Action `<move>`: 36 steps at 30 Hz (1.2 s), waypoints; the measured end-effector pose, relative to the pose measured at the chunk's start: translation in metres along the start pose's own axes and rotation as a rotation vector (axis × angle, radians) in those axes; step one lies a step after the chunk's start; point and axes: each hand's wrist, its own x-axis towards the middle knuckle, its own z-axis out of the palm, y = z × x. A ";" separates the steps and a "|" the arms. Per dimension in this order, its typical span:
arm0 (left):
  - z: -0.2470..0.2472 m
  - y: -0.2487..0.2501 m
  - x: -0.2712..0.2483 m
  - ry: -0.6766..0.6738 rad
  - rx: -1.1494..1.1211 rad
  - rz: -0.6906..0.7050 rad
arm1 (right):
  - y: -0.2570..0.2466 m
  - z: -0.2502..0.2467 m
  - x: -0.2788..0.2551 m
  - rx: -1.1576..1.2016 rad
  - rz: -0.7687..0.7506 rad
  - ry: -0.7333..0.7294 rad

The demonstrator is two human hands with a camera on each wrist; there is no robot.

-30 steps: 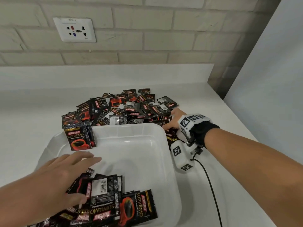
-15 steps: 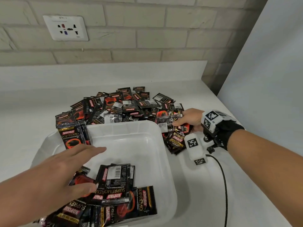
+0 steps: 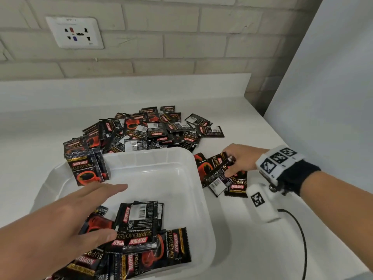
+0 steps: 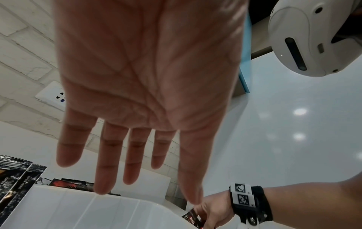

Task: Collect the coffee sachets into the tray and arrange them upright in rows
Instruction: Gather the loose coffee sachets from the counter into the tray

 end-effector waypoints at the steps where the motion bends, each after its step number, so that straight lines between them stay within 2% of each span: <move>1: -0.001 0.002 -0.001 0.009 -0.007 0.001 | -0.001 0.005 0.002 -0.052 0.002 0.012; 5: -0.001 -0.001 -0.003 0.011 -0.005 -0.005 | 0.001 0.018 0.012 -0.089 -0.010 0.061; 9: 0.000 -0.005 -0.005 -0.023 -0.015 -0.030 | 0.000 0.020 0.012 -0.286 0.003 0.104; 11: 0.001 -0.003 -0.005 -0.028 -0.040 -0.030 | -0.001 0.019 0.008 -0.307 -0.021 0.088; 16: -0.003 0.014 -0.009 0.021 -0.142 -0.012 | 0.011 0.015 -0.005 0.006 -0.066 0.009; 20: -0.007 0.020 -0.010 0.045 -0.179 0.013 | 0.031 0.010 -0.021 0.078 -0.061 0.014; 22: -0.008 0.017 -0.010 0.035 -0.160 0.002 | 0.036 0.004 -0.033 0.174 -0.072 0.069; 24: -0.009 0.019 -0.010 0.046 -0.145 0.009 | 0.031 -0.002 -0.048 0.366 -0.106 0.171; 27: -0.010 0.030 -0.007 0.077 -0.185 0.043 | 0.000 -0.006 -0.076 0.589 -0.255 0.264; 30: -0.014 0.048 -0.004 0.147 -0.312 0.125 | -0.051 0.003 -0.100 0.477 -0.468 0.230; 33: -0.016 0.066 -0.003 0.169 -0.456 0.167 | -0.094 0.029 -0.104 0.195 -0.542 0.106; 36: -0.013 0.071 0.002 0.024 -0.446 0.167 | -0.118 0.058 -0.092 0.017 -0.571 0.024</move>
